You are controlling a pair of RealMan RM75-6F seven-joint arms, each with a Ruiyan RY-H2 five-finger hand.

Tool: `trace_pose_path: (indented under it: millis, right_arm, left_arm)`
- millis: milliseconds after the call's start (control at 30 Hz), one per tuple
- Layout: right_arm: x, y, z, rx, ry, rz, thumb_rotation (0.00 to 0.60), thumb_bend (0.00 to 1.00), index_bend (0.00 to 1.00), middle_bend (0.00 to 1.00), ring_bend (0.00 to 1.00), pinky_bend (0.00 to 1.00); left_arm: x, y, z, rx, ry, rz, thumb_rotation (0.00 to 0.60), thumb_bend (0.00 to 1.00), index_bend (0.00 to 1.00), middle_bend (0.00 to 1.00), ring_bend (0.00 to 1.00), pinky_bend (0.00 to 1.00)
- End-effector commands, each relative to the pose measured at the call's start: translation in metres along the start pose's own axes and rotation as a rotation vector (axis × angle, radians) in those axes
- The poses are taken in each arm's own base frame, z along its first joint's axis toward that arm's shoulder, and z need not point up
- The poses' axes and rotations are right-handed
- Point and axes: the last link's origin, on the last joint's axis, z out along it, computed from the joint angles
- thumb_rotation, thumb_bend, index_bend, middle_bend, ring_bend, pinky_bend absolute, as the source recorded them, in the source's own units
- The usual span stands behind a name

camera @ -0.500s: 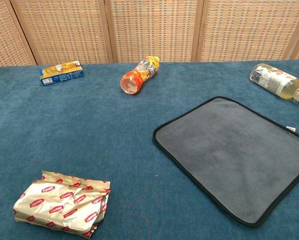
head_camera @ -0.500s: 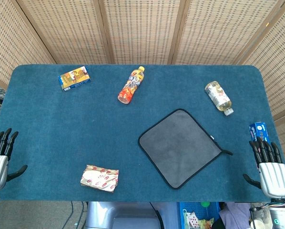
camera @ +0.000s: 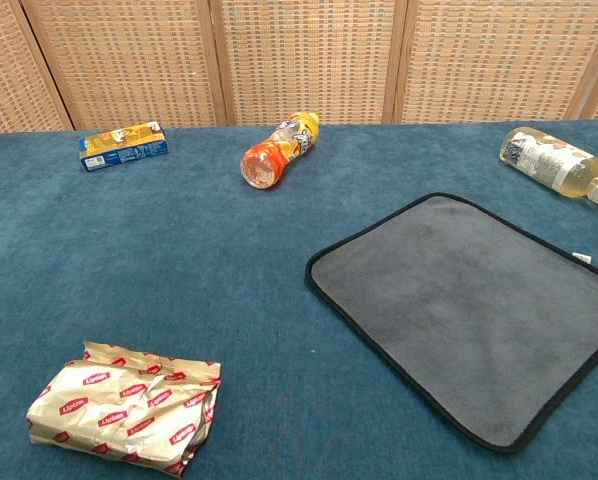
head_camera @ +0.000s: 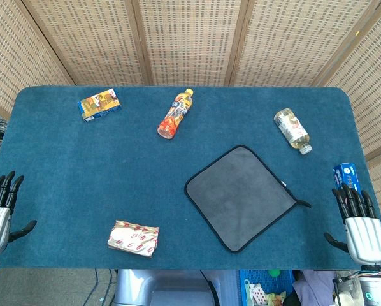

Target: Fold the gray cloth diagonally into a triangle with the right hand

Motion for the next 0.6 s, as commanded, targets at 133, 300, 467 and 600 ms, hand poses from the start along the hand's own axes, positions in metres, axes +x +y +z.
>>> trace_pose_path:
  millis: [133,300,467,600]
  right_arm:
    - [0.0002,-0.001,0.0002,0.001,-0.002,0.0,0.6,0.0,0.0,0.0,0.0,0.0]
    - [-0.0006,-0.0017,-0.0008,0.005,-0.007,0.0,0.6,0.0,0.0,0.0,0.0,0.0]
    - [0.0001,-0.0044,-0.0027,0.018,-0.006,0.001,0.6,0.0,0.0,0.0,0.0,0.0]
    - [0.0005,-0.0078,-0.005,0.032,-0.013,0.012,0.6,0.0,0.0,0.0,0.0,0.0]
  left_arm:
    - [-0.0018,-0.0003,0.0015,0.0,-0.008,-0.001,0.6,0.09,0.0,0.0,0.0,0.0]
    - [-0.0023,-0.0004,0.0016,0.0,-0.01,0.002,0.6,0.09,0.0,0.0,0.0,0.0]
    - [-0.0015,0.0011,0.0004,-0.003,-0.005,0.003,0.6,0.09,0.0,0.0,0.0,0.0]
    - [-0.0008,0.0003,0.0002,0.001,-0.004,0.0,0.6,0.09,0.0,0.0,0.0,0.0]
